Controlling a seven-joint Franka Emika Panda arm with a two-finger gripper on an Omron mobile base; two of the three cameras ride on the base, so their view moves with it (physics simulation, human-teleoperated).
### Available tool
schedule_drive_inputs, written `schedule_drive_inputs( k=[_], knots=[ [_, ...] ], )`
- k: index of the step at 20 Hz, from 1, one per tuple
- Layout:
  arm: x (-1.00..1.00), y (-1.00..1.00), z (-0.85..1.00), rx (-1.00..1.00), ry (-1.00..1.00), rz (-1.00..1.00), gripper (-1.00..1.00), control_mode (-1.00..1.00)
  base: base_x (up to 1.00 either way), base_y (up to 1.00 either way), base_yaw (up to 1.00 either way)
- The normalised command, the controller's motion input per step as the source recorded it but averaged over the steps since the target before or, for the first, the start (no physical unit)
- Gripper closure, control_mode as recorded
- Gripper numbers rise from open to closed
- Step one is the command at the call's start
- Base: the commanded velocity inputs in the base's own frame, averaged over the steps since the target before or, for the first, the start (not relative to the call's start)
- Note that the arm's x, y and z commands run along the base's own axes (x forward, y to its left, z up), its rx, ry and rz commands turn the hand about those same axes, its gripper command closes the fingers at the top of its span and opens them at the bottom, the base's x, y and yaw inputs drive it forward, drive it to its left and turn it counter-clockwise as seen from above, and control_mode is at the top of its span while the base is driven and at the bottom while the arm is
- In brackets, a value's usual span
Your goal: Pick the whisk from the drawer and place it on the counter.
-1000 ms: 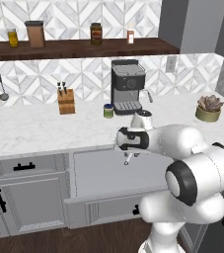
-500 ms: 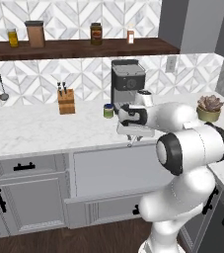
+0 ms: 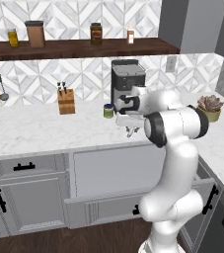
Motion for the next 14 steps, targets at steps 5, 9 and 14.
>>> schedule_drive_inputs(
  k=[5,9,14],
  knots=[
    [0.66,0.0,-0.5,0.0,0.0,0.0,1.0,-1.0,0.0,0.0,0.0],
    [0.65,0.0,-0.55,0.0,0.0,0.0,1.0,-1.0,0.0,0.0,0.0],
    [0.62,0.0,-0.5,0.0,0.0,0.0,1.0,-1.0,0.0,0.0,0.0]
  ],
)
